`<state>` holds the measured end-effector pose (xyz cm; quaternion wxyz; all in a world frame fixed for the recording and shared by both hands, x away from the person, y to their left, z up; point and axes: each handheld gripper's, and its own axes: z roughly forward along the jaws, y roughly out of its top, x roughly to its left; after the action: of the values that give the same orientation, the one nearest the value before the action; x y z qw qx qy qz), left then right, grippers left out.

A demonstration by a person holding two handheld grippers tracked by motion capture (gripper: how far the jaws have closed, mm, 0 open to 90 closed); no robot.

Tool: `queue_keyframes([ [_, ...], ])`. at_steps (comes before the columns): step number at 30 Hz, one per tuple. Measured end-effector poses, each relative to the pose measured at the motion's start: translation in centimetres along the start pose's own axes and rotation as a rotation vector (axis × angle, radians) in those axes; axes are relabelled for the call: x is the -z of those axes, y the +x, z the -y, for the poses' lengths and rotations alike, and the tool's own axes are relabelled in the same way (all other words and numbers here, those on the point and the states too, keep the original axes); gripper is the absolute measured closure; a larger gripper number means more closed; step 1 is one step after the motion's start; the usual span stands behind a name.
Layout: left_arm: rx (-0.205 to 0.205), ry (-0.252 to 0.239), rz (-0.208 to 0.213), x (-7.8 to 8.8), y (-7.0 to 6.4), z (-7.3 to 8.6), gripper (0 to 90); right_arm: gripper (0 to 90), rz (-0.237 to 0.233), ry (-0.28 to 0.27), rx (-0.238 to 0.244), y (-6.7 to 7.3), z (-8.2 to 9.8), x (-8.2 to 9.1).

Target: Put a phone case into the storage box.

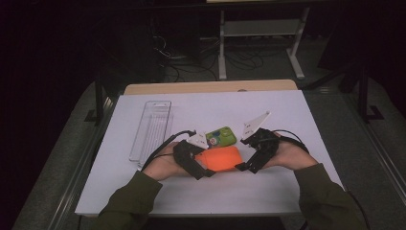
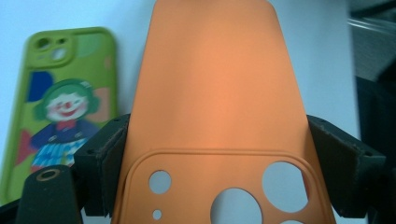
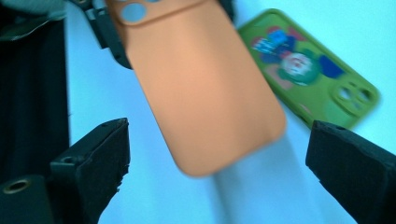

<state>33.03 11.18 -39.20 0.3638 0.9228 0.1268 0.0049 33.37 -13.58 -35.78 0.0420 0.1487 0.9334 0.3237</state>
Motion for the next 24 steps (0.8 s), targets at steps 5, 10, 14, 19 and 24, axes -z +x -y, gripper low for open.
queue_keyframes([
  [5,0.072,-0.018,-0.072,-0.1,0.1,0.2,15.6,6.0,0.056,-0.042,-0.121,-0.2,1.0,0.5],
  [10,0.125,-0.039,-0.123,0.2,0.4,0.3,15.6,3.2,0.116,-0.052,-0.239,0.3,2.5,-0.1],
  [14,0.151,-0.046,-0.15,0.6,0.6,0.4,15.6,3.2,0.159,-0.089,-0.281,0.5,3.3,-0.4],
  [19,0.187,-0.048,-0.171,0.9,1.0,0.7,15.7,5.0,0.239,-0.179,-0.344,1.5,4.2,-1.2],
  [24,0.213,-0.071,-0.182,0.9,1.1,0.8,15.6,3.3,0.255,-0.206,-0.367,1.5,4.6,-2.0],
])
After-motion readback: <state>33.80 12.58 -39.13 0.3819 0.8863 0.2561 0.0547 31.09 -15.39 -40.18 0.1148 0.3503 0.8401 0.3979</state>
